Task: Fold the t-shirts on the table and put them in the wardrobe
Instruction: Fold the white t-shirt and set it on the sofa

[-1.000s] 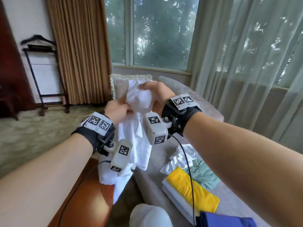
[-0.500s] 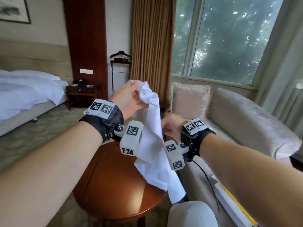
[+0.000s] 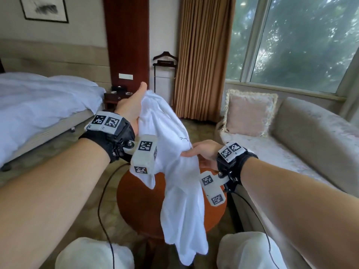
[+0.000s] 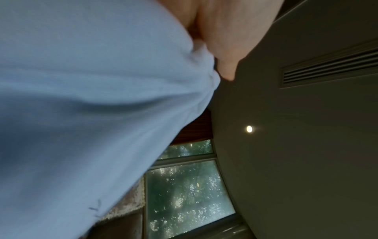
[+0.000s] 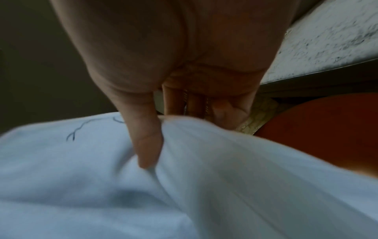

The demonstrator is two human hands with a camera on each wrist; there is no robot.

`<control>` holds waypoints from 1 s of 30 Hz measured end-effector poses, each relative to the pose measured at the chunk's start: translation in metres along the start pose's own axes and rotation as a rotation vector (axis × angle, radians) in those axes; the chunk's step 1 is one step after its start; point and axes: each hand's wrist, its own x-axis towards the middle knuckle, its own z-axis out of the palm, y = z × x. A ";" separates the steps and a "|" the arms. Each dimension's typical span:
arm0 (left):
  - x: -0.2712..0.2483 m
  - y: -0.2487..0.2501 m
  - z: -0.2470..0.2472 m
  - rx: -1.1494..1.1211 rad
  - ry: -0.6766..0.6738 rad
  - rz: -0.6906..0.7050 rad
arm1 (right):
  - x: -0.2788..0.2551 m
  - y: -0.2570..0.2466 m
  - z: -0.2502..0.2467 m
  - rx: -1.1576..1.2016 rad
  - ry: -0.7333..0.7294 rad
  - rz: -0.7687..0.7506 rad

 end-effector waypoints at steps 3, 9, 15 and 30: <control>0.003 -0.009 -0.014 0.218 -0.228 -0.004 | 0.007 0.001 -0.004 0.049 -0.019 0.021; 0.009 -0.017 -0.011 0.300 -0.164 0.101 | 0.000 0.009 -0.007 0.028 -0.180 0.106; 0.019 -0.024 0.000 0.137 -0.150 0.121 | 0.024 0.019 -0.040 0.064 0.266 0.098; 0.010 -0.041 0.028 0.140 -0.179 0.101 | 0.013 -0.016 -0.045 -0.030 0.526 -0.069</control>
